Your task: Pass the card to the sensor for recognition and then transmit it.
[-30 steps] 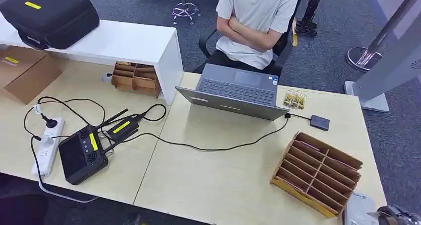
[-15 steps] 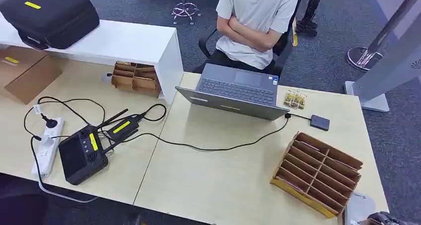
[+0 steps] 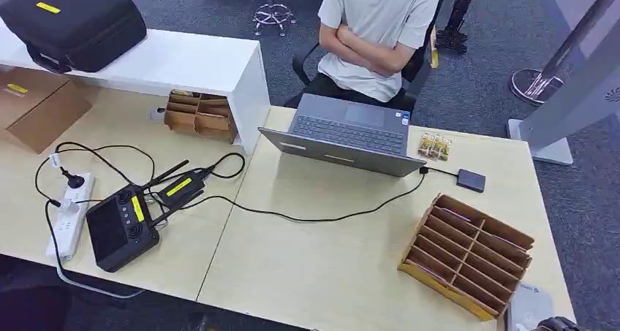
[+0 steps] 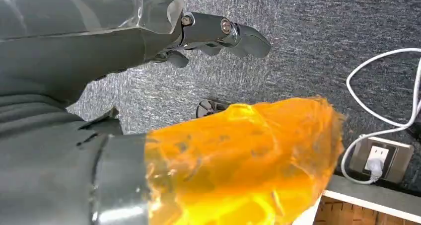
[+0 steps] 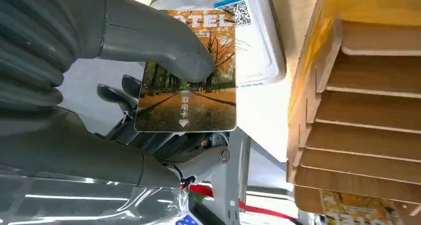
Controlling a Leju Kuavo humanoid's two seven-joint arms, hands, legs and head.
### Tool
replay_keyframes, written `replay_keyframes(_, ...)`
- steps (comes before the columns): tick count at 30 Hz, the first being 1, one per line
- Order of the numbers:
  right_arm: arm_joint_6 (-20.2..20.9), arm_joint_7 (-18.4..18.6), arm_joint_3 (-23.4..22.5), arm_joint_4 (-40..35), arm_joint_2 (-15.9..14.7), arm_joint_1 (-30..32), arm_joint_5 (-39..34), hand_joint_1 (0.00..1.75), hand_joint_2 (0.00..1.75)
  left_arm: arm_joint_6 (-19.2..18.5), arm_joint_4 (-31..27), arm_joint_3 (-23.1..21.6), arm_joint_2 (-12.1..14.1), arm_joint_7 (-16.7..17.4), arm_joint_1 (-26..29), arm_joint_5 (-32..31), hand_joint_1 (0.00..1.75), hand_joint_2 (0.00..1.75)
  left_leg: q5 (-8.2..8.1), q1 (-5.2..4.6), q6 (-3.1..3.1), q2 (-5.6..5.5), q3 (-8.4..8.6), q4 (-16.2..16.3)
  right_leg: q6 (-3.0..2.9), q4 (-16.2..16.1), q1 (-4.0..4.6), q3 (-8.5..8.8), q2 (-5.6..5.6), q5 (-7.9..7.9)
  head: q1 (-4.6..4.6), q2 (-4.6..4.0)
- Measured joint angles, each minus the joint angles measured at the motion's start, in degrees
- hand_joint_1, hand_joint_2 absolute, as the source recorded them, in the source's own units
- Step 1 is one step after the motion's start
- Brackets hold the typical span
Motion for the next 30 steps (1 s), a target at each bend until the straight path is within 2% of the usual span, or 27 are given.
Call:
replay_keyframes(4, 0.2, -1.4, 0.9, 0.9, -0.2, -0.7, -3.3, 1.75, 1.75, 0.1, 0.0, 0.0, 0.0, 0.1, 0.0, -0.2, 0.0, 0.0, 0.0, 0.0, 0.0, 0.02, 0.02, 0.0, 0.0, 0.0, 0.0, 0.01, 0.02, 0.0, 0.02, 0.0)
replay_keyframes(13, 1.3, -2.2, 3.1, 2.1, -0.4, -2.9, -4.3, 1.75, 1.75, 0.1, 0.0, 0.1, 0.0, 0.2, 0.0, -0.5, 0.0, 0.0, 0.0, 0.0, 0.0, 0.06, 0.09, 0.0, 0.0, 0.0, 0.01, 0.06, 0.06, 0.0, 0.0, 0.0)
replay_keyframes(21, 0.5, -2.2, 8.8, 6.0, 0.6, -8.3, -2.1, 1.75, 1.75, 0.0, 0.0, 0.1, -0.2, 0.3, -0.1, -1.3, 0.0, 0.0, -0.09, 0.04, 0.01, 0.17, 0.43, 0.0, -0.04, 0.0, 0.07, 0.25, 0.17, -0.04, 0.0, 0.0)
replay_keyframes(25, 0.1, -2.1, 12.2, 8.1, 1.1, -9.0, -2.1, 1.75, 1.75, 0.0, 0.0, 0.1, -0.3, 0.5, 0.0, -1.6, 0.0, 0.0, -0.07, 0.02, 0.01, 0.03, 0.29, 0.0, -0.04, 0.0, -0.01, 0.31, 0.01, -0.02, -0.04, 0.0)
replay_keyframes(30, -0.8, -5.5, 12.1, 5.8, -0.2, -10.5, -1.9, 1.75, 1.75, -0.5, 0.0, 0.1, -0.2, 0.7, -0.2, -2.2, 0.0, 0.0, -0.06, -0.02, 0.03, 0.12, 0.31, 0.0, -0.05, 0.0, -0.05, 0.32, 0.1, -0.01, 0.02, 0.0)
